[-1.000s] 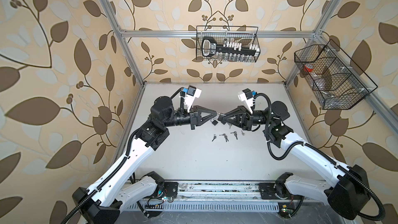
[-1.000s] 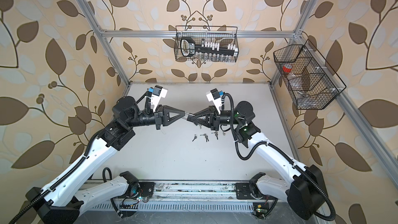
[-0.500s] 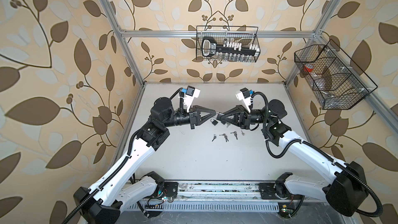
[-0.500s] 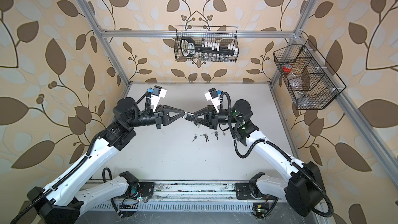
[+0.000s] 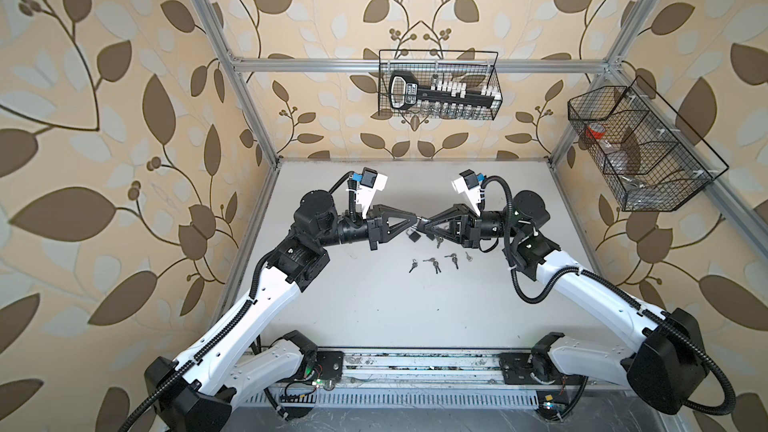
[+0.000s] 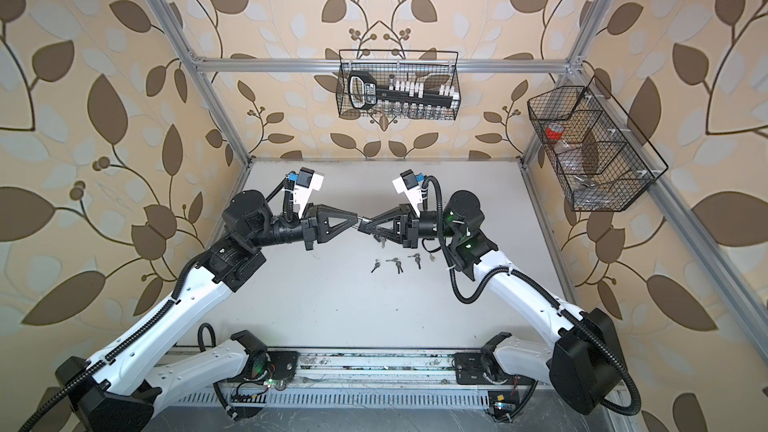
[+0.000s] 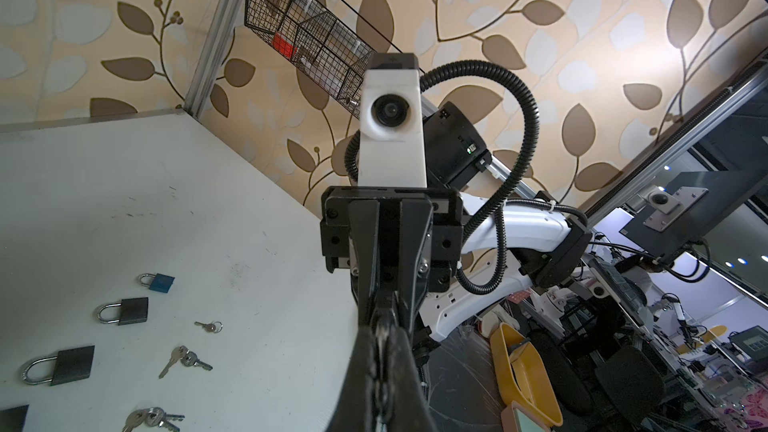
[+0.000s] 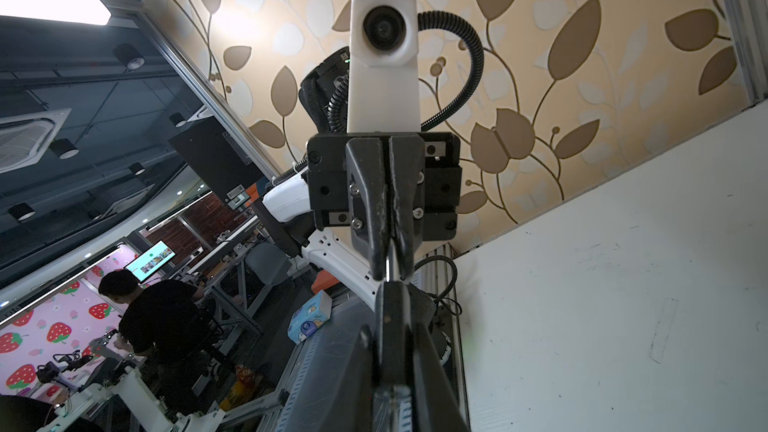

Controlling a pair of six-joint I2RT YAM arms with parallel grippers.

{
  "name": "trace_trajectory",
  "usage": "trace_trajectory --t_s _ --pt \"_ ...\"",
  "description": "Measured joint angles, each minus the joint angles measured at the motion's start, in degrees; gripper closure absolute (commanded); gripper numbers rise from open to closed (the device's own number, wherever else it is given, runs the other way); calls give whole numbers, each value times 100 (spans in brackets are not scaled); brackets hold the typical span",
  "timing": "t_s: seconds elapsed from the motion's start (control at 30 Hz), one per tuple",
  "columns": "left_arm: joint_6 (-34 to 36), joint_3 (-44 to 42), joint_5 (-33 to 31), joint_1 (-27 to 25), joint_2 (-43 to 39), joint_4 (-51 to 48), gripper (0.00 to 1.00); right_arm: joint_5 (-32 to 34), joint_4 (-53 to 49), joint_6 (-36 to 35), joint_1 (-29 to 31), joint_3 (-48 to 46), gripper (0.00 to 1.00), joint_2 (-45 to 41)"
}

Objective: Lock with the key

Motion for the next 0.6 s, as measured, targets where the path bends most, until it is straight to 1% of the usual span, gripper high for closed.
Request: trace_trajectory --t_s 0.13,0.33,0.4,0.53,0.57,0.6 --pt "37 -2 -151 -87 55 79 100 -42 -70 -90 -31 81 100 39" --pt "293 144 -428 -199 61 -4 100 -173 -256 -328 -81 348 100 125" --pt "433 210 -654 -267 4 -214 100 -146 -444 -553 -79 387 100 103" --pt "699 280 -1137 -422 -131 -811 100 79 -1355 -1338 -2 420 100 -76" --pt "748 286 -1239 -472 -166 -933 100 175 -1637 -1558 24 417 96 -155" --pt "780 289 -1298 -505 -177 -997 100 256 -1827 -1711 37 413 89 -219"
